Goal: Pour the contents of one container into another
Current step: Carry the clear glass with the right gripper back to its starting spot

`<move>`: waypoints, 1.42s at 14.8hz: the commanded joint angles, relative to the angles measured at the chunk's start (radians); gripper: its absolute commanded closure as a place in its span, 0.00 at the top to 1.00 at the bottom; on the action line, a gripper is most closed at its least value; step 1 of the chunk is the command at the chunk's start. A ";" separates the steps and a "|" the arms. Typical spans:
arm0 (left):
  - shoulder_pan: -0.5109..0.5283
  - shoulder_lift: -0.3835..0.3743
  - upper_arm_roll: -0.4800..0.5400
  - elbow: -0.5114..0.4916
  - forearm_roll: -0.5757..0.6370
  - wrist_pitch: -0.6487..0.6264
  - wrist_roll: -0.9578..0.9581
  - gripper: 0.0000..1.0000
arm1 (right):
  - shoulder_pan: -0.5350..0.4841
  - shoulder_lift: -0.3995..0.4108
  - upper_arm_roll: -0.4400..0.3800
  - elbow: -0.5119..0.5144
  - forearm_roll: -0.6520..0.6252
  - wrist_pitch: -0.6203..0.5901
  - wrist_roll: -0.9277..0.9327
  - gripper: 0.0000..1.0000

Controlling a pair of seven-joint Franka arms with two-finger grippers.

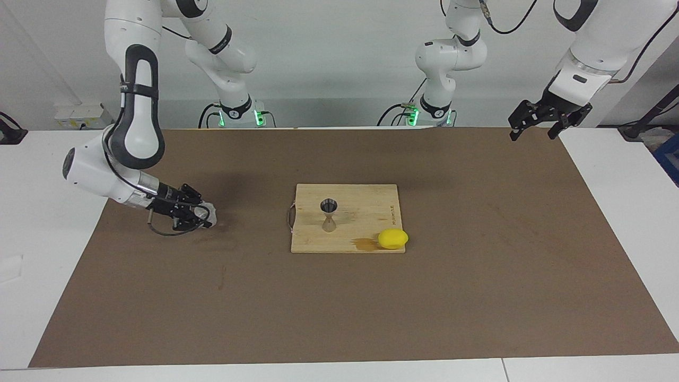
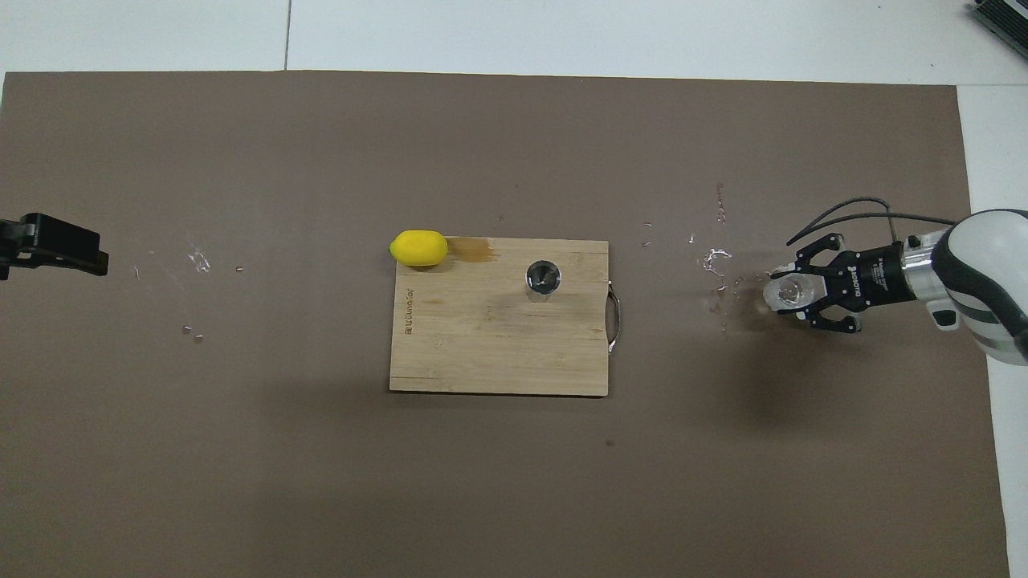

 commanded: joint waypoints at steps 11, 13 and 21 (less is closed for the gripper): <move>0.006 -0.040 0.013 -0.038 0.017 0.013 -0.015 1.00 | -0.042 0.008 0.010 -0.106 0.134 0.085 -0.105 1.00; 0.006 -0.040 0.013 -0.038 0.017 0.013 -0.014 1.00 | -0.071 0.001 0.004 -0.103 0.134 0.088 -0.097 1.00; -0.009 -0.043 0.012 -0.039 0.017 -0.003 -0.003 1.00 | -0.061 -0.140 0.005 -0.089 -0.026 0.091 -0.105 1.00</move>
